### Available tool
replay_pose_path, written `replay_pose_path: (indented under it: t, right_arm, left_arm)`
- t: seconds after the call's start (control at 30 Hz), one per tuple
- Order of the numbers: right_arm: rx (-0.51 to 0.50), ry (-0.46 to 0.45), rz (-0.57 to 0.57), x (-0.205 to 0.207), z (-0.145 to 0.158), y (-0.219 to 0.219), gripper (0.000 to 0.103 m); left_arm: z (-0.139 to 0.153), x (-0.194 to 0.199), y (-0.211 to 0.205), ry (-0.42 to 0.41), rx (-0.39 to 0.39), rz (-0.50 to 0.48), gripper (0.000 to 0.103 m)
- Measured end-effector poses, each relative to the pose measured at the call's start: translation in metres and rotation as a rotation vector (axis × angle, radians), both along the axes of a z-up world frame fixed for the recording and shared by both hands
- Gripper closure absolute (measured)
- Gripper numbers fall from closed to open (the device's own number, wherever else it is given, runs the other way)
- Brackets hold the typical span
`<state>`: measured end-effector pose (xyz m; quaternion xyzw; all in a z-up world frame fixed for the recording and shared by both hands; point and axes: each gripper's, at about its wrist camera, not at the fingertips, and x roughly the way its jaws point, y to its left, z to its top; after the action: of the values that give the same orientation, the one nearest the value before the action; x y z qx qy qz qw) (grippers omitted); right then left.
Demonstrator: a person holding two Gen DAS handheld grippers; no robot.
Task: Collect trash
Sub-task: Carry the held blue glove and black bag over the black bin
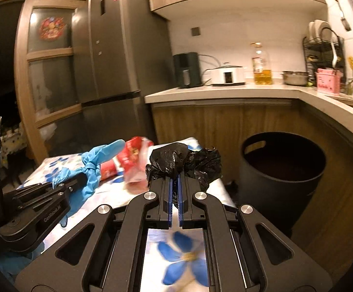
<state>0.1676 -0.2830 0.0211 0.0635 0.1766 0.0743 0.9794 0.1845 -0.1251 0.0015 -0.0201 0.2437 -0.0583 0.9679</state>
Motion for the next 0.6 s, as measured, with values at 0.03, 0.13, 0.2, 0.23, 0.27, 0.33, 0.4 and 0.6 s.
replay_pose_path:
  t: [0.03,0.13,0.2,0.23,0.27,0.33,0.4,0.6]
  right_arm:
    - [0.002,-0.001,-0.009,0.000,0.001,-0.004,0.100]
    - [0.005,-0.008,-0.045,0.001,0.003,-0.023,0.100]
    - [0.009,-0.012,-0.068,0.002,0.004,-0.034,0.100]
    - [0.012,-0.013,-0.080,0.003,0.005,-0.039,0.100]
    - [0.014,-0.015,-0.090,0.003,0.006,-0.044,0.100]
    - [0.018,-0.020,-0.114,0.004,0.007,-0.054,0.100]
    - [0.023,-0.027,-0.141,0.006,0.009,-0.067,0.100]
    - [0.033,-0.042,-0.221,0.012,0.013,-0.101,0.100]
  left_arm:
    - [0.001,0.003,-0.007,-0.003,0.002,-0.014,0.101]
    - [0.004,0.008,-0.023,-0.010,0.008,-0.041,0.101]
    - [0.006,0.013,-0.035,-0.015,0.013,-0.063,0.101]
    - [0.007,0.014,-0.042,-0.017,0.016,-0.074,0.101]
    - [0.007,0.016,-0.046,-0.020,0.020,-0.081,0.101]
    - [0.010,0.020,-0.057,-0.026,0.024,-0.099,0.101]
    - [0.013,0.025,-0.069,-0.034,0.031,-0.116,0.101]
    - [0.023,0.039,-0.107,-0.064,0.045,-0.181,0.102]
